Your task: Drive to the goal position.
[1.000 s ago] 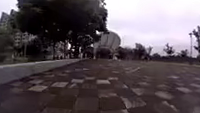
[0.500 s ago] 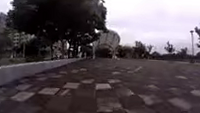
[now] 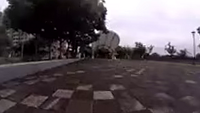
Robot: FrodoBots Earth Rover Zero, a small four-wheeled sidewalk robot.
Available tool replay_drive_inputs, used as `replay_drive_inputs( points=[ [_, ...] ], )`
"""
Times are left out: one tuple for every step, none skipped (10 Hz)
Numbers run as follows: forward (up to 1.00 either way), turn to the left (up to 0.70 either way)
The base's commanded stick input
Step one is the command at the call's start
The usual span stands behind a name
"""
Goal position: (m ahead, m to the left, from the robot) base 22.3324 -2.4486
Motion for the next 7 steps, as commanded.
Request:
replay_drive_inputs(
  points=[
    [1.0,0.0],
    [1.0,0.0],
    [1.0,0.0],
    [1.0,0.0],
    [1.0,0.0],
    [1.0,0.0],
    [1.0,0.0]
  ],
)
